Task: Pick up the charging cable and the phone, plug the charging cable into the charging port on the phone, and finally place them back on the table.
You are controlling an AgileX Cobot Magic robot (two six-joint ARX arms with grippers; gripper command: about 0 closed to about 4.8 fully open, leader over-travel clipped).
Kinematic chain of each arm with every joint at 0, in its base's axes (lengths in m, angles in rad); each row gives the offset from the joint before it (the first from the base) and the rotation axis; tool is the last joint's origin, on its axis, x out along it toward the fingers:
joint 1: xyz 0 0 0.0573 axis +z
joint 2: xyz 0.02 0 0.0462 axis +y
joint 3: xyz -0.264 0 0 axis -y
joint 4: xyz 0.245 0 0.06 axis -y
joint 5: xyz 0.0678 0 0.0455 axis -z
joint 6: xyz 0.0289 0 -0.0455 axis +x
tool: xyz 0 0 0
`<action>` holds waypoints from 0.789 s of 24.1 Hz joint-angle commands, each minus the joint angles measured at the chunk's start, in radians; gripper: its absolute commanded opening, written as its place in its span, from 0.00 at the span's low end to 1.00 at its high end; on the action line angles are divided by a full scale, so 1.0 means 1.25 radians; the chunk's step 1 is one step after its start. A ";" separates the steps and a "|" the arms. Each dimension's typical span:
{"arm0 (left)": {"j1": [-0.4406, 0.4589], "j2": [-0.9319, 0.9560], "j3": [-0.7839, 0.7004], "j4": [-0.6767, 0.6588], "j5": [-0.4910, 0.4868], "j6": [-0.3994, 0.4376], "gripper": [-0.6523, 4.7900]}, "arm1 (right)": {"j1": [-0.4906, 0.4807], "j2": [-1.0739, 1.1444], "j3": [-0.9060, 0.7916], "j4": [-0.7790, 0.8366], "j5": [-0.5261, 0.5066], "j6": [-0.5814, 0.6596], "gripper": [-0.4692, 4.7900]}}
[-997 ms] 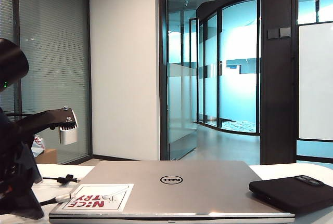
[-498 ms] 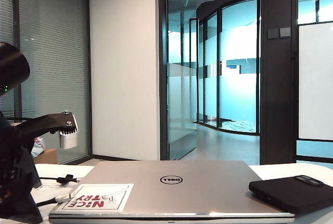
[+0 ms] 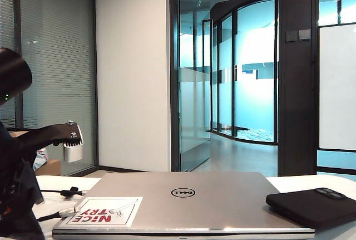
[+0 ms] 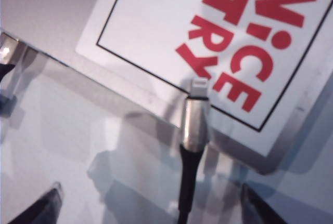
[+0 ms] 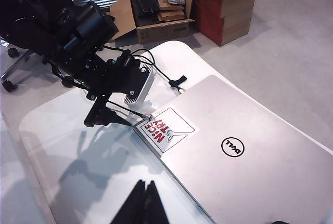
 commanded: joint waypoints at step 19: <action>-0.003 -0.007 0.000 0.109 0.003 0.017 0.92 | 0.000 -0.001 0.005 0.017 -0.001 -0.003 0.09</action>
